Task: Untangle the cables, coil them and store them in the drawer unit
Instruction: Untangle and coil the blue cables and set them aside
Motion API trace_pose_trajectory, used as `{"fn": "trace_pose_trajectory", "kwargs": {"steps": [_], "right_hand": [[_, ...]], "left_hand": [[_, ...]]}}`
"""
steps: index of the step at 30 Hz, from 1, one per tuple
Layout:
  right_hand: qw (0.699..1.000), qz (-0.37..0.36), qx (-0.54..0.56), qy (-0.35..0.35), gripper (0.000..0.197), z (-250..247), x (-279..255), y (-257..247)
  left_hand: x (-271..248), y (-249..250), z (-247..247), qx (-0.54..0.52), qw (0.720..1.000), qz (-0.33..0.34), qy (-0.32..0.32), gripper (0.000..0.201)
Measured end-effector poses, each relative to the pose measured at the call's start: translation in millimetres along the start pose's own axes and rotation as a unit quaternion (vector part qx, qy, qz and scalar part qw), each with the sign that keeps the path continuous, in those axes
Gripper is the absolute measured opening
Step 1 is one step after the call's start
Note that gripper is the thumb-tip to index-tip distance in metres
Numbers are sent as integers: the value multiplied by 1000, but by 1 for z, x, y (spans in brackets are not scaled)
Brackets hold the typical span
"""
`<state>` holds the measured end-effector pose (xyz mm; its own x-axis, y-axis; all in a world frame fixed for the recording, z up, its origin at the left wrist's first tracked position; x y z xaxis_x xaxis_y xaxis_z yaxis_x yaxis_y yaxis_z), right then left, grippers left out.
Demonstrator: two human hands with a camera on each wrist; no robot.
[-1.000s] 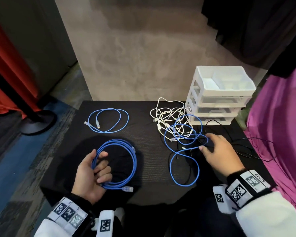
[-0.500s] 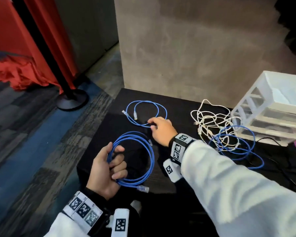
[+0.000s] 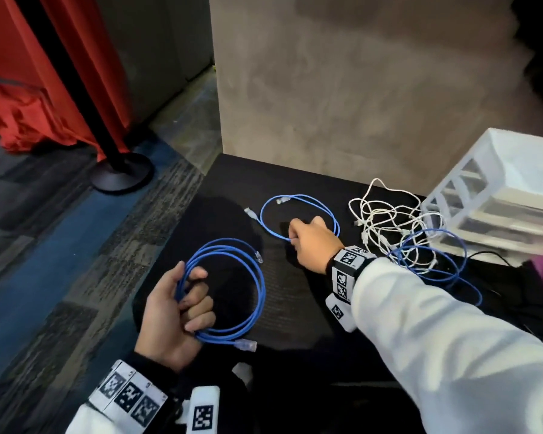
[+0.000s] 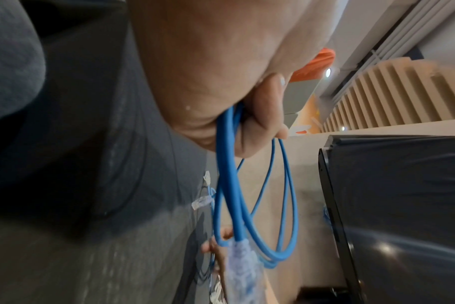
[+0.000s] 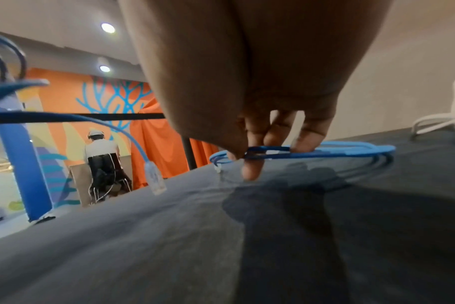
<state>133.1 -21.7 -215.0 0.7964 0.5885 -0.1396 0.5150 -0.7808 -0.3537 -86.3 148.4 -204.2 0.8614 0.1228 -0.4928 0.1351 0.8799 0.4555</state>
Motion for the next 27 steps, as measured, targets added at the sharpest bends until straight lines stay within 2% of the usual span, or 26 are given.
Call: {"fn": "trace_pose_trajectory", "kwargs": {"steps": [3,8,12,15,18,20,21,23,27], "right_hand": [[994,-34,27,98,5,-50,-29,5],[953,-81,49,287,9,-166,-89,21],[926,-108,26,361,12,-228,-150,45],[938,-70,-7,341,13,-223,-180,89],[978,24,-40,204,14,-167,-190,153],[991,48,-43,118,15,-127,-196,186],[993,54,-44,97,14,-113,-200,195],[992,44,-56,103,14,-102,-205,202],[984,33,-41,171,17,-111,-215,193]], "left_hand": [[-1,-14,12,14,1000,-14,-7,38],[-8,-34,38,34,999,-32,-26,37],[-15,-50,59,52,997,-44,-41,38],[-18,-65,74,62,995,-54,-52,37],[-22,-80,88,79,992,-70,-66,37],[-25,-88,96,90,990,-78,-71,36],[-26,-91,100,94,990,-79,-73,35],[-29,-95,106,98,989,-81,-78,34],[-35,-99,114,106,987,-82,-87,34]]}}
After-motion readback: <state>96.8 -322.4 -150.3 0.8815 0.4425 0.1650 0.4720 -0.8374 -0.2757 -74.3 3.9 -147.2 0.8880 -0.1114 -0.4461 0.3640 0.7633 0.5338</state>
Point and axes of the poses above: each hand's wrist, its own x-axis towards the middle knuckle, its own z-axis out of the palm, y = z × x, the point moved 7 cm from there along x, towards the middle knuckle, and after that the axes turned 4 degrees about -z, right-handed, at the moved point
